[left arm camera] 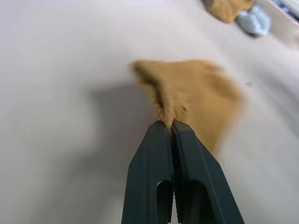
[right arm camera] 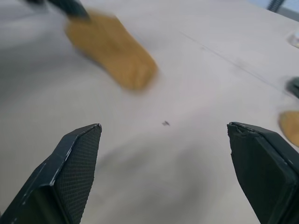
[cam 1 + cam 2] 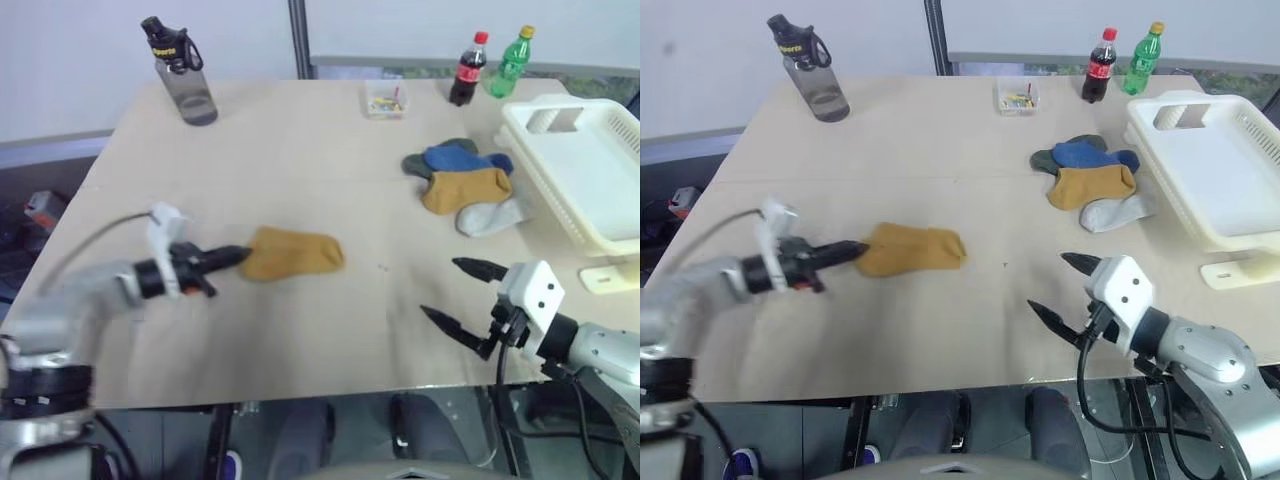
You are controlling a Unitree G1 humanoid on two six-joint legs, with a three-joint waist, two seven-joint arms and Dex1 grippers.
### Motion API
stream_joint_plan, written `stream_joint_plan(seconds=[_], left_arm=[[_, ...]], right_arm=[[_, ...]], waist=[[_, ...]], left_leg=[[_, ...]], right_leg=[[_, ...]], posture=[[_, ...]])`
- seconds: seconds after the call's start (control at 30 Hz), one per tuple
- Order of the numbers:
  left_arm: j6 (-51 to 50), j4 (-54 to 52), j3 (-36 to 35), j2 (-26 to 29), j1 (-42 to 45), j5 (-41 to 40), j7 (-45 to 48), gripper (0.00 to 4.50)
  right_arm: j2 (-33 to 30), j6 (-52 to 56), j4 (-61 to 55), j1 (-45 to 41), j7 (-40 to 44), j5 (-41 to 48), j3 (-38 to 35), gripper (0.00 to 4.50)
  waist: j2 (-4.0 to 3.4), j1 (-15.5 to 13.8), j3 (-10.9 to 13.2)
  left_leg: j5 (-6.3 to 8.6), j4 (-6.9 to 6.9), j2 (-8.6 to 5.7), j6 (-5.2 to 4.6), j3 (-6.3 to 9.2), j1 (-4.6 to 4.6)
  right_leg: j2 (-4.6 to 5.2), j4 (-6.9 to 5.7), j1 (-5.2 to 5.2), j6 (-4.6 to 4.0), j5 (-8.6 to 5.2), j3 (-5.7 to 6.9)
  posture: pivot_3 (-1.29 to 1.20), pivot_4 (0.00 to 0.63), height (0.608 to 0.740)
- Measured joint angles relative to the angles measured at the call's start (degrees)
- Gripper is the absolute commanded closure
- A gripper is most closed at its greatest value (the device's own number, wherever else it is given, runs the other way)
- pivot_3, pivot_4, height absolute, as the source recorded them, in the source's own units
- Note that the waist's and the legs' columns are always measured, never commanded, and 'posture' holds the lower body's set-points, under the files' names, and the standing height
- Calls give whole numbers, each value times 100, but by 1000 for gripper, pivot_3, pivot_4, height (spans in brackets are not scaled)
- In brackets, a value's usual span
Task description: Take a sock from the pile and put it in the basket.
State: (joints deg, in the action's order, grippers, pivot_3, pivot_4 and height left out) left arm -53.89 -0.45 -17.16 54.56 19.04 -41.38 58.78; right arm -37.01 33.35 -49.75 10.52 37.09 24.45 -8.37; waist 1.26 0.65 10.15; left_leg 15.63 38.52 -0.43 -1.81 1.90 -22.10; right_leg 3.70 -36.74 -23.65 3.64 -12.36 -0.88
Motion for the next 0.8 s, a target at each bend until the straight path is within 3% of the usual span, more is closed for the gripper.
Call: stream_joint_plan(seconds=[0.13, 0.2, 0.27, 0.4, 0.43, 0.47, 0.57, 0.63, 0.67, 0.73, 0.8], left_arm=[[-926, -60, 200, 667, 1035, -502, 419, 4500], [-1368, -400, 808, 688, 1569, -516, 434, 4500], [-1718, -755, 1382, 269, 1907, -545, 215, 4500], [-1980, -844, 2881, -1437, 2019, 32, -877, 4500], [-1988, -680, 3164, -2012, 2014, 182, -1214, 4500], [-1964, -585, 3229, -2241, 2024, 261, -1346, 4500], [-1779, -160, 3319, -2952, 2087, 579, -1830, 3736], [-1795, -45, 3244, -3210, 2114, 627, -2043, 2740], [-1816, -46, 3204, -3235, 2122, 622, -2057, 2491], [-1839, -92, 3039, -3224, 2133, 602, -2089, 2491], [-1729, -206, 2808, -2812, 2119, 499, -1784, 2491]], right_arm=[[-14, -91, -90, 215, 1, 39, -208, 46], [-14, -113, -118, 321, -11, 64, -349, 46], [-20, -118, -130, 313, -34, 68, -379, 46], [-19, -111, -160, 281, -231, -7, -368, 46], [-18, -108, -169, 311, -290, -60, -340, 46], [-13, -94, -176, 330, -325, -72, -328, 46], [127, 148, -221, 338, -546, 14, -271, 0], [268, 409, -264, 250, -744, 141, -70, 0], [346, 467, -267, 204, -798, 166, -22, 0], [485, 663, -266, 25, -971, 252, 180, 0], [637, 896, -71, -546, -1176, 178, 715, 0]], waist=[[2, -31, 1], [0, -36, 1], [-2, -38, -1], [3, -12, 1], [10, 6, 5], [10, 14, 5], [9, 10, 5], [9, 18, 5], [9, 27, 5], [5, 27, 4], [4, 61, 5]], left_leg=[[0, 1, -5, 0, 1, -2], [0, 0, -8, 0, -3, -1], [0, 1, -9, 0, -7, 1], [0, 5, -21, 0, -6, -1], [0, 6, -21, 0, -6, -9], [0, 5, -21, 0, -5, -9], [0, 5, -22, 0, -5, -5], [0, 5, -21, 0, -6, -4], [0, 5, -17, 0, -7, -2], [0, 5, -15, 0, -8, 2], [-1, 4, -11, 1, -16, 8]], right_leg=[[2, 3, 4, 13, -8, 1], [4, 3, 6, 12, -6, -3], [4, 0, 8, 2, 0, -7], [-1, -5, 6, 0, 1, -12], [-4, -5, -3, 0, 2, -13], [-4, -4, -3, -1, 2, -13], [-3, -6, -2, -1, 2, -14], [-3, -7, -3, -1, 2, -16], [-4, -7, -2, -2, 2, -16], [-3, -8, -2, -2, 2, -17], [-10, -8, -2, -2, 2, -24]], posture=[[0, 150, 740], [0, 150, 740], [0, 150, 740], [0, 150, 740], [0, 150, 740], [0, 150, 740], [0, 150, 740], [0, 150, 740], [0, 150, 740], [0, 150, 740], [0, 150, 740]])
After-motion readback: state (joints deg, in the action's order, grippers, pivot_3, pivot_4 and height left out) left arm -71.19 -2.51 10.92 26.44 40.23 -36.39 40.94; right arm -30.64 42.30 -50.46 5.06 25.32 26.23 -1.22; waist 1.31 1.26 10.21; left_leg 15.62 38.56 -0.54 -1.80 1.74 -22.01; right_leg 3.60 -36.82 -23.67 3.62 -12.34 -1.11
